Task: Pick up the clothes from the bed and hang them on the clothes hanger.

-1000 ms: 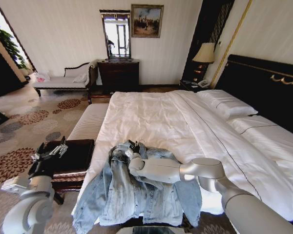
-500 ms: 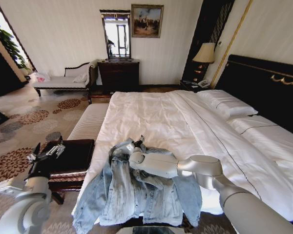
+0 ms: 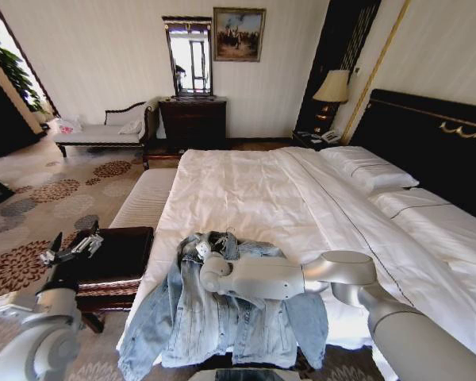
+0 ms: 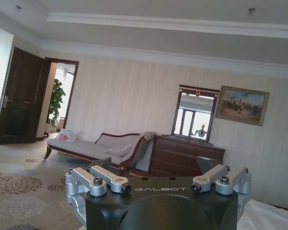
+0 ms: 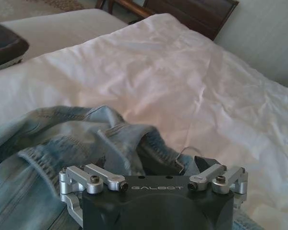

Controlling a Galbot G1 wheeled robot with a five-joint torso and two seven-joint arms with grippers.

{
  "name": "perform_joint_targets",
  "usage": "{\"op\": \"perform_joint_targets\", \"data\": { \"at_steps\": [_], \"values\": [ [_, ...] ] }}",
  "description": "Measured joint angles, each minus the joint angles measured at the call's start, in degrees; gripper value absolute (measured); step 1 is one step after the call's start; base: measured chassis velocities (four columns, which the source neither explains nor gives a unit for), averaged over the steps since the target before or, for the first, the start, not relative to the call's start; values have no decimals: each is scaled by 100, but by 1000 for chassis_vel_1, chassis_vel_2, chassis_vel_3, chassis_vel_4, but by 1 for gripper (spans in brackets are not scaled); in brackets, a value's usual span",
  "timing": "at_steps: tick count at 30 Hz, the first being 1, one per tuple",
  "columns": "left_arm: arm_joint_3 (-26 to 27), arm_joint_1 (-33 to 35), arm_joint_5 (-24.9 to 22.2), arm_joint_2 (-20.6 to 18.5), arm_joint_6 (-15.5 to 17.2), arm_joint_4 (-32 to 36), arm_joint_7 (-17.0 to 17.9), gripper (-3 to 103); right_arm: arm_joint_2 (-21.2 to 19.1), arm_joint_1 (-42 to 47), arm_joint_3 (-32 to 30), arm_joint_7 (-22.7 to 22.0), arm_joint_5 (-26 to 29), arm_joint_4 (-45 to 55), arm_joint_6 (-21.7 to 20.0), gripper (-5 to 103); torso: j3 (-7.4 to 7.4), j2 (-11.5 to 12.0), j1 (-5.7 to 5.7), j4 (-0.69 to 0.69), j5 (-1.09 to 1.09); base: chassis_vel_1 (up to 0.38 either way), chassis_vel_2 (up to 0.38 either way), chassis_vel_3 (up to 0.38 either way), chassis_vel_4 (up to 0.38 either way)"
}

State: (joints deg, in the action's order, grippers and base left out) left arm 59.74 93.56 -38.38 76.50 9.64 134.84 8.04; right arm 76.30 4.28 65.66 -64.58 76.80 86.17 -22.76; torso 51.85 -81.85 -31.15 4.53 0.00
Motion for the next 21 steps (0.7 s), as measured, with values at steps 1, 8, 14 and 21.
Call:
{"op": "perform_joint_targets", "data": {
  "at_steps": [1,8,14,21],
  "values": [
    [-24,-7,11,10,2,2,1,100,45,6,-40,102,-195,-201,72,100,0,0,0,0,0,0,0,0,0],
    [-102,-29,58,62,13,19,6,100,539,4,-86,1030,-1914,-2132,407,100,1,1,-1,-1,-1,0,0,0,0],
    [4,0,4,40,-3,-29,3,100,930,-25,151,1586,-2652,-2990,510,100,1,1,-1,-1,-1,0,0,0,0],
    [231,77,-147,-30,-45,-83,-14,100,954,-42,444,1690,-3016,-3024,336,100,1,0,1,-2,-1,0,0,0,0]
  ]
}}
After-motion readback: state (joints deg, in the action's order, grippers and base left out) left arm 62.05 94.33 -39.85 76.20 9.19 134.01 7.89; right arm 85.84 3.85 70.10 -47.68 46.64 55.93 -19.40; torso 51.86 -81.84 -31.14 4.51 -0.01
